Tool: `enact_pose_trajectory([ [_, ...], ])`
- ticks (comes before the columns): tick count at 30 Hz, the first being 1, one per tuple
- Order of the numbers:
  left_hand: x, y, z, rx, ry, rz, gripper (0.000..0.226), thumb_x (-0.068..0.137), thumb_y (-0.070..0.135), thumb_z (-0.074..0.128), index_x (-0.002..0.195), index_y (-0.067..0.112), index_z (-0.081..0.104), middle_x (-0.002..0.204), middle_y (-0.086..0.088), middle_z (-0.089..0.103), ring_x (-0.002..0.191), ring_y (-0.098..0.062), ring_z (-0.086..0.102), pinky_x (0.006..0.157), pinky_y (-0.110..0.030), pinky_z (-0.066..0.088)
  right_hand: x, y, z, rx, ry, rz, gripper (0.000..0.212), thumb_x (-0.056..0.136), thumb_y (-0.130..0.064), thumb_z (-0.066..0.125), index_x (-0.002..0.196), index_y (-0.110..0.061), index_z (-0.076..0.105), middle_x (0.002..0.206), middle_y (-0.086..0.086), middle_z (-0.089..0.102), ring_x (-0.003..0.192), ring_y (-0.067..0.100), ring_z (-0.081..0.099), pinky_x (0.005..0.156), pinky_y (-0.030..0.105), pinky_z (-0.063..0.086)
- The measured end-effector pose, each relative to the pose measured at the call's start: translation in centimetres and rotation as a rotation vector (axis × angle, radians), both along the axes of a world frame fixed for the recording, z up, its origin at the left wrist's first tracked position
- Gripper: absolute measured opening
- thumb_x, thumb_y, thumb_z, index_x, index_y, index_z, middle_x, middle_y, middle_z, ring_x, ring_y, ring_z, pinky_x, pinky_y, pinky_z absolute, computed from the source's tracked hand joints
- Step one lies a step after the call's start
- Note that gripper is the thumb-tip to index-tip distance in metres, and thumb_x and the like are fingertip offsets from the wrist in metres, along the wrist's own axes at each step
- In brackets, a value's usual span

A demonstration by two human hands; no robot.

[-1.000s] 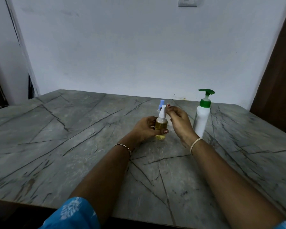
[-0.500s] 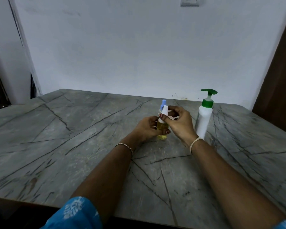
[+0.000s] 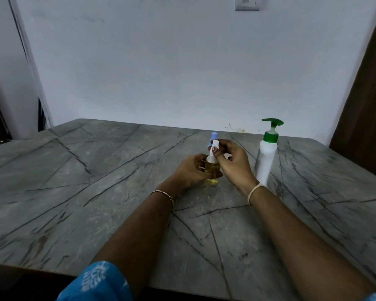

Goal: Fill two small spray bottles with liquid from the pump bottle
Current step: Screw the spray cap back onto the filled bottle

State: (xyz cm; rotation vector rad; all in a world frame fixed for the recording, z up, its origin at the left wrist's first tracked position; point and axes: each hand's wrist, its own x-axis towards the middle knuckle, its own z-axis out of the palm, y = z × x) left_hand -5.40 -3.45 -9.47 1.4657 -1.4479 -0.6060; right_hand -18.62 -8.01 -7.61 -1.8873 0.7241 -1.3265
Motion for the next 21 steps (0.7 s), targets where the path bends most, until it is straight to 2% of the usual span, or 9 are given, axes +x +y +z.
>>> enact_pose_trajectory([
  [3,-0.1,0.0,0.1,0.011,0.001,0.011,0.052,0.068,0.022,0.083,0.114,0.012,0.061,0.106,-0.005,0.070,0.098,-0.018,0.066,0.095,-0.043,0.051,0.3,-0.2,0.0,-0.047,-0.029,-0.108,0.025,0.083,-0.024,0.074,0.104,-0.014,0.067,0.088,-0.008,0.065,0.082,0.003,0.058,0.069,0.014,0.045],
  [7,-0.2,0.2,0.2,0.022,0.046,-0.004,0.054,0.070,0.016,0.081,0.119,0.009,0.059,0.107,-0.009,0.069,0.100,-0.021,0.066,0.095,-0.045,0.050,0.7,0.1,0.1,-0.093,-0.038,-0.179,0.035,0.073,-0.032,0.082,0.099,-0.014,0.066,0.087,-0.005,0.066,0.077,0.005,0.058,0.064,0.018,0.047],
  [11,-0.2,0.3,0.1,0.005,0.037,0.000,0.048,0.070,0.016,0.082,0.112,0.012,0.061,0.105,-0.007,0.070,0.098,-0.019,0.066,0.094,-0.042,0.051,0.5,0.1,-0.1,-0.014,-0.021,-0.108,0.027,0.089,-0.039,0.064,0.105,-0.018,0.067,0.098,-0.002,0.067,0.090,0.012,0.060,0.074,0.024,0.047],
  [14,-0.2,0.2,0.1,-0.005,0.031,-0.002,0.047,0.067,0.023,0.084,0.108,0.020,0.061,0.104,-0.003,0.070,0.096,-0.015,0.067,0.092,-0.037,0.053,0.3,-0.1,0.1,0.157,-0.108,0.004,0.025,0.098,-0.029,0.050,0.109,-0.014,0.068,0.107,0.003,0.069,0.103,0.018,0.063,0.084,0.026,0.049],
  [16,-0.1,0.1,0.1,0.006,0.029,0.000,0.054,0.065,0.027,0.085,0.113,0.018,0.060,0.107,-0.002,0.070,0.098,-0.015,0.066,0.093,-0.036,0.052,0.3,-0.2,0.3,0.177,-0.146,-0.006,0.027,0.100,-0.025,0.047,0.110,-0.010,0.067,0.106,0.005,0.070,0.099,0.018,0.064,0.088,0.032,0.050],
  [19,0.0,0.0,0.1,0.018,0.026,-0.002,0.056,0.065,0.028,0.085,0.114,0.019,0.058,0.111,-0.002,0.068,0.099,-0.013,0.065,0.091,-0.029,0.051,0.0,-0.3,0.3,0.114,-0.171,-0.095,0.024,0.101,-0.022,0.044,0.103,-0.013,0.067,0.088,-0.006,0.070,0.081,0.006,0.064,0.082,0.033,0.050],
  [21,0.1,0.0,0.1,0.019,0.023,-0.009,0.055,0.066,0.028,0.084,0.114,0.022,0.057,0.113,-0.002,0.067,0.098,-0.010,0.064,0.085,-0.022,0.050,-0.4,-0.5,0.4,0.112,-0.211,-0.112,0.021,0.100,-0.018,0.045,0.101,-0.014,0.065,0.080,-0.008,0.066,0.078,0.010,0.063,0.081,0.035,0.050],
])
